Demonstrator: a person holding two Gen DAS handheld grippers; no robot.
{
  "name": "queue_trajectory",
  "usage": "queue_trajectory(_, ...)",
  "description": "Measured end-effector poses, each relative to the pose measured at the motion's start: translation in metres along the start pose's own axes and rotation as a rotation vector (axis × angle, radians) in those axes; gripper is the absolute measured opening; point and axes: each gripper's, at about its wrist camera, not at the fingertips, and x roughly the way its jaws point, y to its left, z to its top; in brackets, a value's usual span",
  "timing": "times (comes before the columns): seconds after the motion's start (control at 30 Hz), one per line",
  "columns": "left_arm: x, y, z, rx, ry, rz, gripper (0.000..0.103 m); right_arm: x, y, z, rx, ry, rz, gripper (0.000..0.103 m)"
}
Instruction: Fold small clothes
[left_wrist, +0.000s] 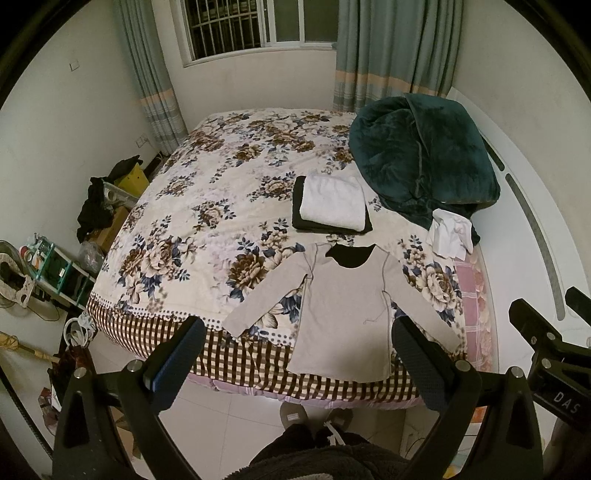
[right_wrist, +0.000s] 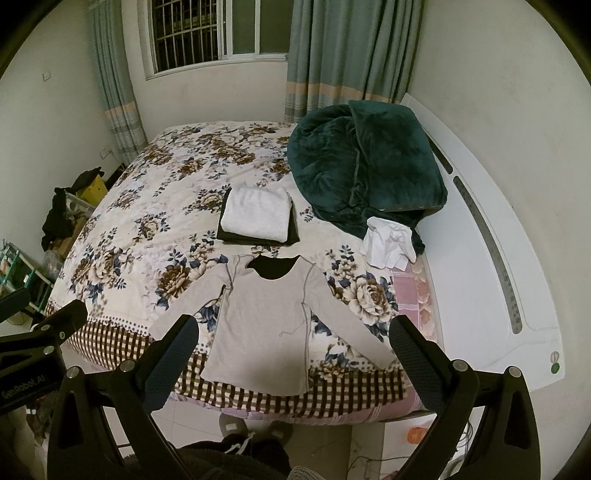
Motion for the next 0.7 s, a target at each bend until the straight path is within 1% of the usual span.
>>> queue_trajectory(0.13,0.000,0.000,0.000,0.000,0.000,0.000,0.103,0.000,0.000,0.000,0.002,0.000,0.000,0.103)
queue_trajectory(0.37,-0.001,0.001,-0.001,0.000,-0.001,-0.002,0.103,-0.006,0.005,0.012,-0.002,-0.001,0.002,0.103)
queue_trajectory(0.7,0.000,0.000,0.003,0.000,0.007,-0.005,0.103,-0.008,0.008,0.012,0.002,0.004,0.005,0.103)
